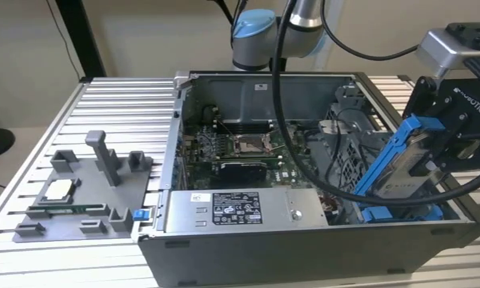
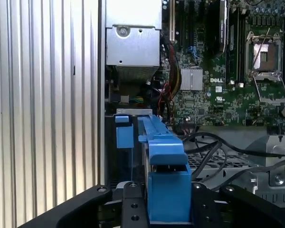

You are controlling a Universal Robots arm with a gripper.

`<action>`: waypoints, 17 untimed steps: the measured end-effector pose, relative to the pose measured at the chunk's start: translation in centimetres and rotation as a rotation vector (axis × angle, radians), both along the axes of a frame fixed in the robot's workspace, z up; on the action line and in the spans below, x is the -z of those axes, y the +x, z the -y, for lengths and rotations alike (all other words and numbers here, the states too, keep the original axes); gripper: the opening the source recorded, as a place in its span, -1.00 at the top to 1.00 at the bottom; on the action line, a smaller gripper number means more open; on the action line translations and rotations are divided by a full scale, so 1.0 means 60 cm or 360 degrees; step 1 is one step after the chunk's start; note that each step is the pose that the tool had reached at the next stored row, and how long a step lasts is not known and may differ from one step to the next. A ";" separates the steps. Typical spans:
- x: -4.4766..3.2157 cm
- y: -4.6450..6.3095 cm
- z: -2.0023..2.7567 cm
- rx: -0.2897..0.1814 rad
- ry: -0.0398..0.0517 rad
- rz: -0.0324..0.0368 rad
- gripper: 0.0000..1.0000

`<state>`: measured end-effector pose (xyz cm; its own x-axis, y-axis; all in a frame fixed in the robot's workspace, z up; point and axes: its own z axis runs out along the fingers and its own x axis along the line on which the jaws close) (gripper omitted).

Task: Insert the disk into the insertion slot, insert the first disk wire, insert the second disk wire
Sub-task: 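Insert the disk into the insertion slot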

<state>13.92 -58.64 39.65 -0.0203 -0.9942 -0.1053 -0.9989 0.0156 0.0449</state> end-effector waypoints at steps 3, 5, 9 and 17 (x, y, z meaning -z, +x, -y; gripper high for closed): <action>0.002 0.001 0.0004 0.0001 0.0005 -0.0001 1.00; 0.002 0.001 0.0005 0.0001 0.0005 -0.0001 1.00; 0.002 0.001 0.0006 0.0001 0.0005 -0.0001 1.00; 0.001 0.001 0.0006 0.0001 0.0006 -0.0004 1.00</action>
<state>13.97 -58.67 39.59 -0.0210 -0.9939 -0.1087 -0.9987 0.0159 0.0474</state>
